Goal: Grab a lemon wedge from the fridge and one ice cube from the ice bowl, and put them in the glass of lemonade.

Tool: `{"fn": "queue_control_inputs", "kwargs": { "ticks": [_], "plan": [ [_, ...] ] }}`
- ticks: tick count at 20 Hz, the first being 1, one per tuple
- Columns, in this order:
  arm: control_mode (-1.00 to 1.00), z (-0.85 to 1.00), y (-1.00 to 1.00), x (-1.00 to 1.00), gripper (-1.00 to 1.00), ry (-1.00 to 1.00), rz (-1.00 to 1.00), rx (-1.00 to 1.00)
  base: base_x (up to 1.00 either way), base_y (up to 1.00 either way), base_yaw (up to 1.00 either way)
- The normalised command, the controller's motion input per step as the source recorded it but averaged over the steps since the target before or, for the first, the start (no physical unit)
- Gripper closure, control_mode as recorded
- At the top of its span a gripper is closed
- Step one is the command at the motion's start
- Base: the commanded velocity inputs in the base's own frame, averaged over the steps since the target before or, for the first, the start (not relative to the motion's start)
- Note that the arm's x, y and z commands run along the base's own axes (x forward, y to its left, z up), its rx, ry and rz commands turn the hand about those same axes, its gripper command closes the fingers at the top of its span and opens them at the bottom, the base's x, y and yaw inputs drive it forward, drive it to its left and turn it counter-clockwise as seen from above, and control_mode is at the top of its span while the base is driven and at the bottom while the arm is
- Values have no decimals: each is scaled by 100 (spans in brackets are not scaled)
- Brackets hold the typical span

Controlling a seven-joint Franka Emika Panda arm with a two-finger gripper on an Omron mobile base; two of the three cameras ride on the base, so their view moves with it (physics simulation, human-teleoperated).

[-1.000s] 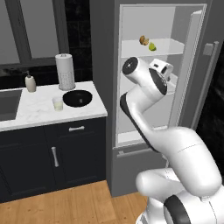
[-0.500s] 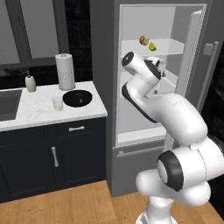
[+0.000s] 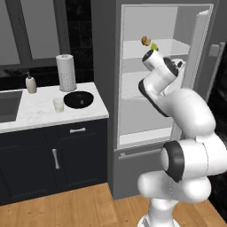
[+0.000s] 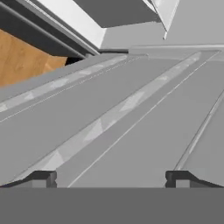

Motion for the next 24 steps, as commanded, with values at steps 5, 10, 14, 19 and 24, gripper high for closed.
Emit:
{"fn": "queue_control_inputs", "kwargs": {
  "ticks": [5, 10, 14, 19, 24],
  "plan": [
    [-100, -17, -100, -100, -100, -5, -15, 0, 0, 0, 0],
    [-100, 0, -98, -82, -100, -16, -9, 0, 0, 0, 0],
    [-100, 0, -36, -38, -100, -14, 0, 0, 0, 0, 0],
    [-100, 0, 43, -23, -100, -10, 0, 0, 0, 0, 0],
    [-100, -7, 99, -35, -100, -26, -3, 15, 0, 0, 0]
  ]
}}
